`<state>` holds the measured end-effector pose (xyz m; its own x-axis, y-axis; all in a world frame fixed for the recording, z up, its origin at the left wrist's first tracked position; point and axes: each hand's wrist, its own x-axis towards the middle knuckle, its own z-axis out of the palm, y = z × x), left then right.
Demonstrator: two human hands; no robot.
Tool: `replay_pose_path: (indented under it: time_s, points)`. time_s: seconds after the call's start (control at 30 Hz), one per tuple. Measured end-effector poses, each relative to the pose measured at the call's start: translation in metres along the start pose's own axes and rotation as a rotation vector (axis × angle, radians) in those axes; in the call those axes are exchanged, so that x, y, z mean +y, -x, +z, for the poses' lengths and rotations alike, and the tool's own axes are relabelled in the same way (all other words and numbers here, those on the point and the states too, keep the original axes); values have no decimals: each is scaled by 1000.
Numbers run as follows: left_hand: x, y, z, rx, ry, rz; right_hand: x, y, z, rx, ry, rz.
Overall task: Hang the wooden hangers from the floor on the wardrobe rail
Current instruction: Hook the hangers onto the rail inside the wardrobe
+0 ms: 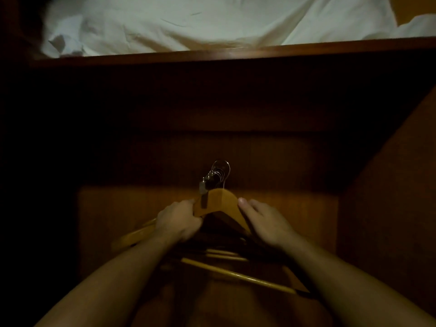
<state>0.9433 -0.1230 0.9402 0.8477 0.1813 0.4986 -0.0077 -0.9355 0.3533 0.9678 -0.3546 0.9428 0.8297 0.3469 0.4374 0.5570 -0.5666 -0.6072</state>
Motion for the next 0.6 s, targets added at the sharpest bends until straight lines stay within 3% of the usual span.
replay_pose_path:
  time_s: [0.13,0.33,0.6]
  points:
    - [2,-8,2,-71,23,-57,3,-8,6,-60,218,-25]
    - [-15,-18,11,-202,74,-165,-1,-27,22,-128,349,10]
    - [-33,-24,30,-186,-46,-122,16,-34,49,-127,509,10]
